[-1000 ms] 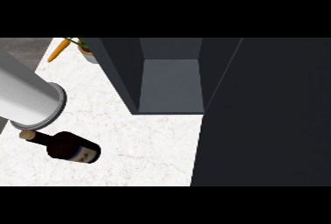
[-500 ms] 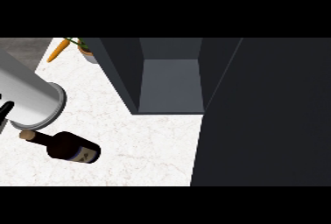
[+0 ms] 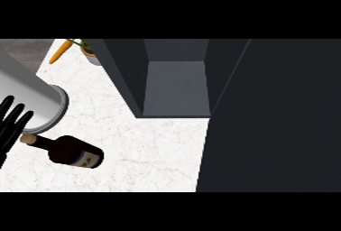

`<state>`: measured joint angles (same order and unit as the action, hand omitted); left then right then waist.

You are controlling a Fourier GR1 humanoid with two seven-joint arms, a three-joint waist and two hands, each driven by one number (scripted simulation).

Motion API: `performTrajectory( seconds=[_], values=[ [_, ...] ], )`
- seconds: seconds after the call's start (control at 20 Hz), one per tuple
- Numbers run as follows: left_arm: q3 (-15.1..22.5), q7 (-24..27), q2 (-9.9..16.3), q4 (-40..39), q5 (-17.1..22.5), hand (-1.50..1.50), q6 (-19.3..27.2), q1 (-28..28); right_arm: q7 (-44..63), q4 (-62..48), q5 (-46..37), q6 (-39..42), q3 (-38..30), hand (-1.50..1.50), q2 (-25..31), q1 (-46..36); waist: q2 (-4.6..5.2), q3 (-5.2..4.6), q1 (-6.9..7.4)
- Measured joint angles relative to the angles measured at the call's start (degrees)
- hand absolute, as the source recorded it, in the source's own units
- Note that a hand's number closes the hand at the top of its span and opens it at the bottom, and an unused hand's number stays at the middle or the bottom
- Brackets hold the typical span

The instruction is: Pick up the wine, place it into the cabinet and close the cabinet

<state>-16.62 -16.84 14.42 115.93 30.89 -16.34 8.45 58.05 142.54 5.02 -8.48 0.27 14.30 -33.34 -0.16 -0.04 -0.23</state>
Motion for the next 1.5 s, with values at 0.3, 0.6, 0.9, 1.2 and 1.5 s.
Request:
performTrajectory(
  seconds=[0.3, 0.6, 0.9, 1.2, 1.5],
  values=[
    [-0.62, 6.59, -1.5, -7.57, -4.09, -1.5, -3.97, 1.08, -0.33, 0.32, 0.07, 0.26, 0.32, -1.5, -0.24, 2.06, 0.02, 0.0, -0.1],
    [-0.16, 14.2, -3.25, -15.35, -8.86, -1.5, -7.67, 1.71, 0.66, 0.05, -0.18, -0.53, 1.01, -1.5, -0.26, -0.8, 0.0, -0.02, -0.11],
    [-0.43, 21.01, -3.7, -22.55, -12.52, -1.5, -11.12, 2.59, 0.3, -0.04, -0.17, -0.43, 0.7, -1.5, -0.01, -0.83, 0.02, 0.0, -0.01],
    [-1.02, 26.45, -3.36, -30.98, -16.1, -1.5, -12.45, 0.76, 0.71, -0.17, -1.05, -1.11, 2.26, -1.5, -0.19, -2.54, 0.0, -0.01, -0.08],
    [-1.03, 31.44, -3.25, -40.79, -19.26, -1.5, -12.73, -2.96, 0.56, -0.07, -0.96, -1.17, 2.3, -1.5, -0.32, -2.09, 0.04, -0.01, -0.18]
  ],
)
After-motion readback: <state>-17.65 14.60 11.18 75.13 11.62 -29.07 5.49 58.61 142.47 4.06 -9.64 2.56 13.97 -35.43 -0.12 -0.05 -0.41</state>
